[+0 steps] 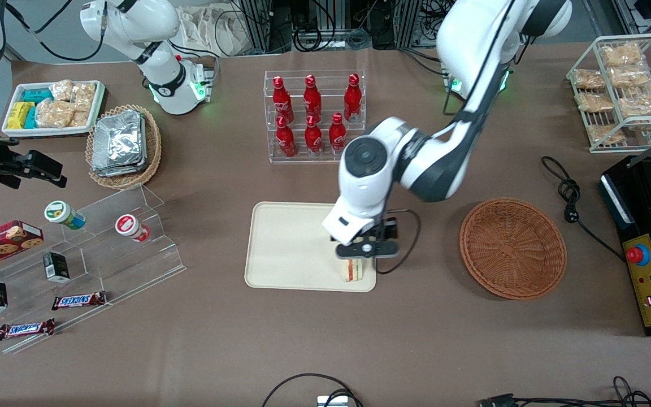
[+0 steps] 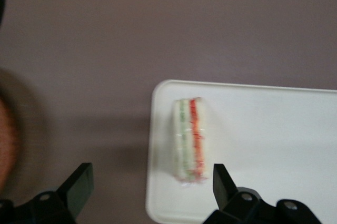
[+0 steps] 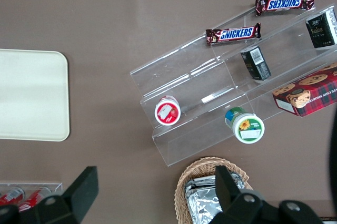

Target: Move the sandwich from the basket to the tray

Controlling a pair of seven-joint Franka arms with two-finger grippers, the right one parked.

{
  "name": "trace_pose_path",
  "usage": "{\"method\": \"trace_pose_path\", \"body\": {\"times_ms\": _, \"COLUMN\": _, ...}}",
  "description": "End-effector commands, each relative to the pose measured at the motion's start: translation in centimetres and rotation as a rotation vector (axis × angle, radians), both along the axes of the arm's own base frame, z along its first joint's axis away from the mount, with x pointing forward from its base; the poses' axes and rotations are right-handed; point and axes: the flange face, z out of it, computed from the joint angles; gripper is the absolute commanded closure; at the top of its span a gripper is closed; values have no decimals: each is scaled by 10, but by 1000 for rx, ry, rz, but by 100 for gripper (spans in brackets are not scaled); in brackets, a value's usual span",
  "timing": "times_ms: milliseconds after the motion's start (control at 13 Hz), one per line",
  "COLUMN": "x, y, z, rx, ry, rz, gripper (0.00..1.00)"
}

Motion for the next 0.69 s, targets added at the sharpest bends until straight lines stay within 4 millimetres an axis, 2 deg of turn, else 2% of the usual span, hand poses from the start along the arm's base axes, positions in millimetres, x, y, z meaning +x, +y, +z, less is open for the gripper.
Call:
{"method": "trace_pose_path", "body": {"times_ms": 0, "x": 16, "y": 90, "z": 65, "rx": 23, "ry": 20, "rz": -34, "gripper": 0}}
{"method": "trace_pose_path", "body": {"times_ms": 154, "x": 32, "y": 160, "z": 99, "rx": 11, "ry": 7, "rz": -27, "gripper": 0}}
{"method": "trace_pose_path", "body": {"times_ms": 231, "x": 34, "y": 191, "z": 111, "rx": -11, "ry": 10, "rz": -29, "gripper": 0}}
{"method": "trace_pose_path", "body": {"times_ms": 308, "x": 41, "y": 241, "z": 118, "rx": -28, "ry": 22, "rz": -36, "gripper": 0}}
{"method": "trace_pose_path", "body": {"times_ms": 385, "x": 37, "y": 275, "z": 133, "rx": -51, "ry": 38, "rz": -51, "gripper": 0}}
{"method": "trace_pose_path", "body": {"times_ms": 462, "x": 31, "y": 293, "z": 140, "rx": -67, "ry": 75, "rz": -49, "gripper": 0}}
{"method": "trace_pose_path", "body": {"times_ms": 615, "x": 21, "y": 301, "z": 151, "rx": -62, "ry": 105, "rz": -40, "gripper": 0}}
